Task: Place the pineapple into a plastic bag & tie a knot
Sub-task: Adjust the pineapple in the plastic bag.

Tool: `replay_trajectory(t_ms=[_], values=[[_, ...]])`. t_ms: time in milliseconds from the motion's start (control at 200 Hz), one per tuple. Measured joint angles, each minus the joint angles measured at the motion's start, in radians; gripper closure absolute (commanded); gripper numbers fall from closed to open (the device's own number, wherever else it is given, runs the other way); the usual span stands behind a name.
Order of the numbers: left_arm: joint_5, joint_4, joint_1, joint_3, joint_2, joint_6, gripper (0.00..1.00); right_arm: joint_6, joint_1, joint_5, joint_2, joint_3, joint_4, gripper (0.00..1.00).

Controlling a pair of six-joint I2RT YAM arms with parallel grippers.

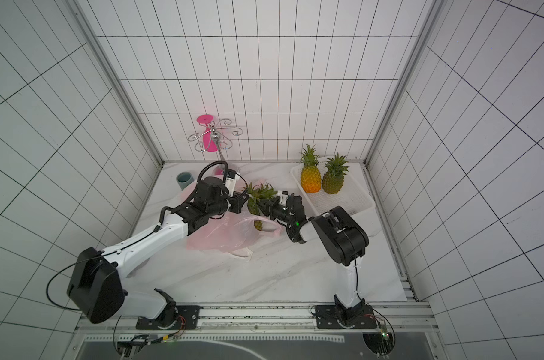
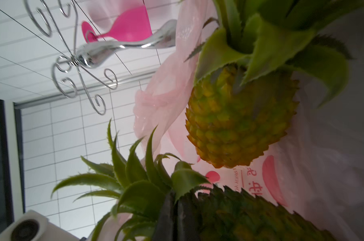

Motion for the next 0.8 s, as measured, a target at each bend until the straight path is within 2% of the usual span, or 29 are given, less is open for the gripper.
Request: replay_trajectory(t_ms=[205,550,640,800], values=[[0.003,0.071,0.024,-0.055,-0.045,-0.004,1.00,-0.241,-0.003,-0.096,0.000,0.106,-0.310,1.00],[0.015,0.078,0.049,-0.052,-0.022,0.001,1.00,-0.672,-0.002,-0.247,0.048,0.431,-0.800,1.00],[0.015,0.058,0.055,-0.040,0.014,0.007,1.00,-0.743,-0.003,-0.290,0.052,0.460,-0.861,1.00],[0.010,0.018,0.077,-0.028,0.069,0.005,1.00,-0.785,-0.003,-0.358,0.050,0.459,-0.877,1.00]])
